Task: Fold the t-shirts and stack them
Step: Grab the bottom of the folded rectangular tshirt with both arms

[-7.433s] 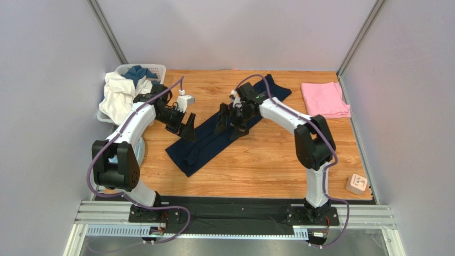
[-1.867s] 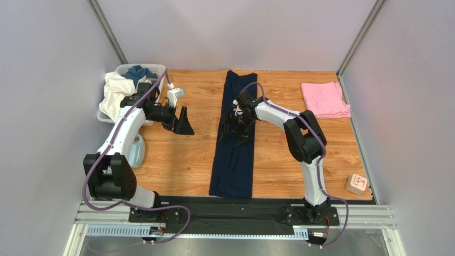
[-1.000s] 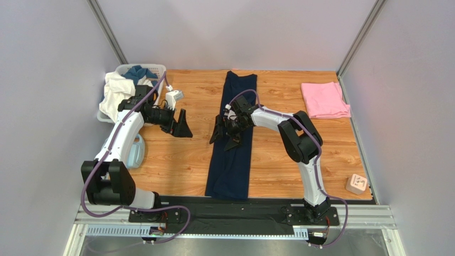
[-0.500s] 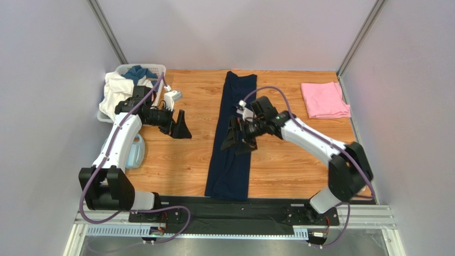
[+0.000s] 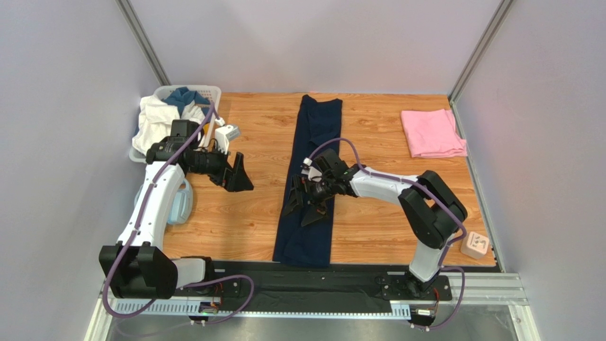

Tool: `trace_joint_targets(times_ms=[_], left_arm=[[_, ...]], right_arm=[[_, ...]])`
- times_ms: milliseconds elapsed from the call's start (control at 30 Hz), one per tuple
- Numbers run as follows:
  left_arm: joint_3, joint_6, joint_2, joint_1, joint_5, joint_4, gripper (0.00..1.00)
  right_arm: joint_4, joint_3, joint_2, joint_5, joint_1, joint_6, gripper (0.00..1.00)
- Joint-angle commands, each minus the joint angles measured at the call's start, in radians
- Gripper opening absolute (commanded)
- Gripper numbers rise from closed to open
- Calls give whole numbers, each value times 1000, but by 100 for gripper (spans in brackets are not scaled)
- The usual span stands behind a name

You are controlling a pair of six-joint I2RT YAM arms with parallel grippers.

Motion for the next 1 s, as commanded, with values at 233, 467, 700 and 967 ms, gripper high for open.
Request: trace_joint_targets(times_ms=[233,467,700,967], left_arm=[[-8,53,-24,4,-22,-15,100],[-8,56,-26,4,-29,-25,100],[15,56,-24,4,-47,-42,100],[20,23,11,4,-15,-12,100]], right_arm=[[144,-3,114,-53,71,41,100],[177,6,228,-108,116,15,100],[77,92,314,-116,151,-43,100],[-93,107,61,-30,-45,-101,100]])
